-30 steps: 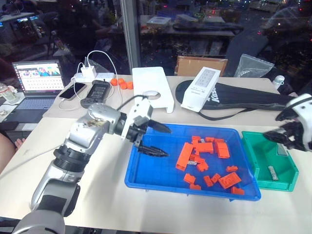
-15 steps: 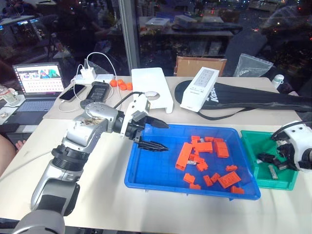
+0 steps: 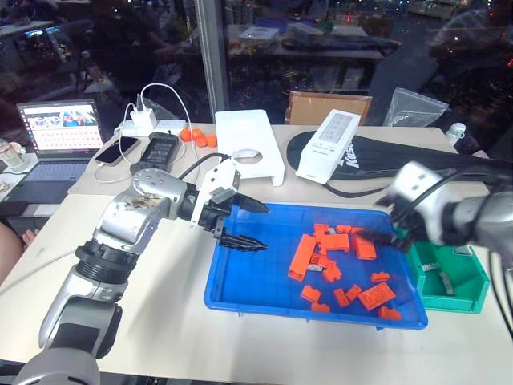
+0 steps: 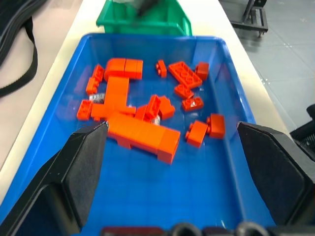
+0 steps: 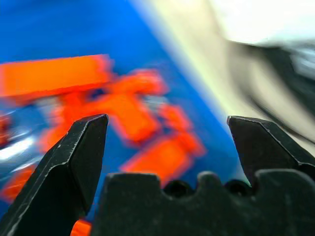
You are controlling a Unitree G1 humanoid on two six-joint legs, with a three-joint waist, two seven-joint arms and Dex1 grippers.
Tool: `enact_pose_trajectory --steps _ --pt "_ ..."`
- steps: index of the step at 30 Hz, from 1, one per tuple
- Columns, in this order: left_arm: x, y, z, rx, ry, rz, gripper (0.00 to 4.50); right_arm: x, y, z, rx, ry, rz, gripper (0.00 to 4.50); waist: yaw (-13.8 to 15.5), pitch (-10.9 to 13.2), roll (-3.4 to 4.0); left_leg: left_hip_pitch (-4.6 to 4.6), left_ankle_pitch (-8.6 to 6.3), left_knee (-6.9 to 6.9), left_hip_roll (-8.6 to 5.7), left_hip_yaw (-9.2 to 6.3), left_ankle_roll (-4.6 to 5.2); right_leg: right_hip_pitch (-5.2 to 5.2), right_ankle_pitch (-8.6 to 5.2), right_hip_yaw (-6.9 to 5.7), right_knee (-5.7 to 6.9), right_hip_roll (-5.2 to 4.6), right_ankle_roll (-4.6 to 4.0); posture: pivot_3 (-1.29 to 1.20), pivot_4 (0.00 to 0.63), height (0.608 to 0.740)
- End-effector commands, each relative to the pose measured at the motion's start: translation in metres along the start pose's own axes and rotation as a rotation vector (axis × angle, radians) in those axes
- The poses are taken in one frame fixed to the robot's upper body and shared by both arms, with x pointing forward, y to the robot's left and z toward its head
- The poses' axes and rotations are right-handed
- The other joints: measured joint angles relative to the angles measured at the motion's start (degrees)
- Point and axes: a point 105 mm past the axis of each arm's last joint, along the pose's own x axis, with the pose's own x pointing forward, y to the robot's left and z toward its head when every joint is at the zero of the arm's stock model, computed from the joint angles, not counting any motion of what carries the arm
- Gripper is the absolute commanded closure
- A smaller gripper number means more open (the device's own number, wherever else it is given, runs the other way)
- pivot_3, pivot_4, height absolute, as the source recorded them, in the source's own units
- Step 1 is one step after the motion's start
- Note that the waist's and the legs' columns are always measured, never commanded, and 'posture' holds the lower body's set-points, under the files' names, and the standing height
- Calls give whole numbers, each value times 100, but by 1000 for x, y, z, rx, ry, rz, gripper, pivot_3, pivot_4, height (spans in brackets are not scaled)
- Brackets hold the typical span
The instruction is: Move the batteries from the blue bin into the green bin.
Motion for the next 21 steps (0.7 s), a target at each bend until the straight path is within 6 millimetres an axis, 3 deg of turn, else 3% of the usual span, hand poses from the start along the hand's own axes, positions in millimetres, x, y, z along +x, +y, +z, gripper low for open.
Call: enact_pose_trajectory --steps 1,9,18,19,21 --pt "-3 1 5 45 3 6 0 4 -14 5 -175 16 15 16 26 1 3 0 0 2 0 0 0 -1 0 0 5 0 0 0 150 714" --pt "-6 -6 -4 42 26 23 0 21 -25 -7 -311 91 200 16 33 0 5 4 0 -1 3 0 0 -2 9 -2 9 2 -19 0 150 714" --pt "-11 -14 -12 16 61 51 0 47 -35 -23 -306 123 244 16 47 0 4 8 1 3 2 0 0 3 10 -2 14 2 -21 0 150 714" --pt "-11 -16 -13 15 62 49 0 50 -35 -25 -303 122 245 517 55 0 4 8 1 3 2 0 0 3 10 -2 16 3 -21 0 150 714" --pt "-11 -17 -14 10 61 47 0 56 -36 -29 -306 130 245 993 60 0 4 8 1 4 2 -1 0 3 10 -3 16 3 -22 0 150 714"
